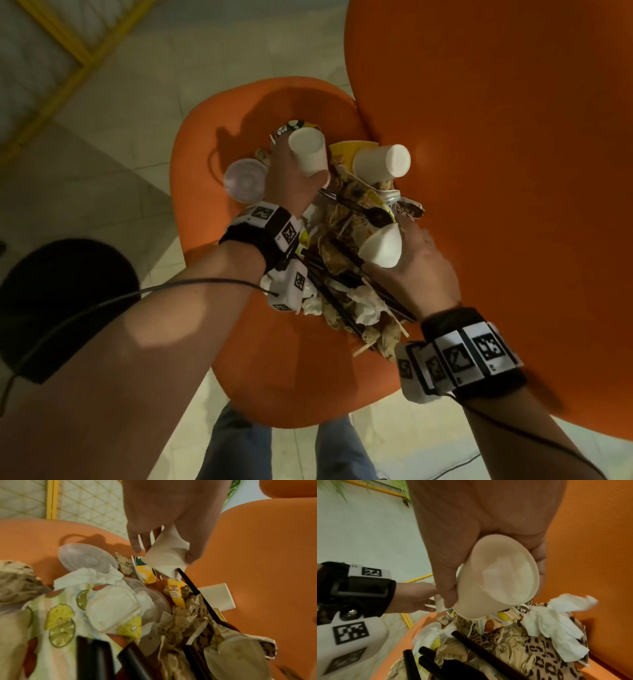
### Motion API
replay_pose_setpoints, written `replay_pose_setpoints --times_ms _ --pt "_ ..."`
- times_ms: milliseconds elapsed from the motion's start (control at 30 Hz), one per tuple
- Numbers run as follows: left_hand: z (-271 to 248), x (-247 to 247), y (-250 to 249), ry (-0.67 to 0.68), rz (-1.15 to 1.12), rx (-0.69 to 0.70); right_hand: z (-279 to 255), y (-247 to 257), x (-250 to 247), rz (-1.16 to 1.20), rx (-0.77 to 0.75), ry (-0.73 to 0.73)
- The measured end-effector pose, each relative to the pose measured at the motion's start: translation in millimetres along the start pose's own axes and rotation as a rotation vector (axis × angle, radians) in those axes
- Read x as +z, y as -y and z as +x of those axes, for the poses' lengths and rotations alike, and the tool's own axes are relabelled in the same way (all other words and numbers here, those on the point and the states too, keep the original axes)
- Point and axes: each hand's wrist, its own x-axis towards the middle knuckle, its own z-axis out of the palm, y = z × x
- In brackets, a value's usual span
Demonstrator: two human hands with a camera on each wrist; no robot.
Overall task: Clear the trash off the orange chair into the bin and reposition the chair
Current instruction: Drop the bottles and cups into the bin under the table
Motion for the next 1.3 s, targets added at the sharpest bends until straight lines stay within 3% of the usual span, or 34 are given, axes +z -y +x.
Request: replay_pose_setpoints --times_ms 367,533,700,800,1000,1133,1300 --pt "-64 -55 -39 -0.278 -0.342 0.121 0 24 1 0.199 -0.213 -0.014" --pt "-133 -102 -14 -0.48 -0.502 0.065 -19 68 23 0.335 -0.304 0.053" --pt "-238 -161 79 -0.647 -0.613 -0.249 -68 132 91 0.425 -0.429 0.236" --pt "-314 -195 148 -0.745 -0.645 -0.504 -107 173 152 0.406 -0.497 0.456" --pt "-476 -270 289 -1.128 -0.771 -0.902 -224 260 313 0.243 -0.55 0.816" --pt "-564 -317 378 -1.208 -0.826 -1.117 -313 305 418 0.121 -0.549 0.945" --pt "-615 -371 460 -1.222 -0.849 -1.255 -401 340 533 0.069 -0.51 1.001"
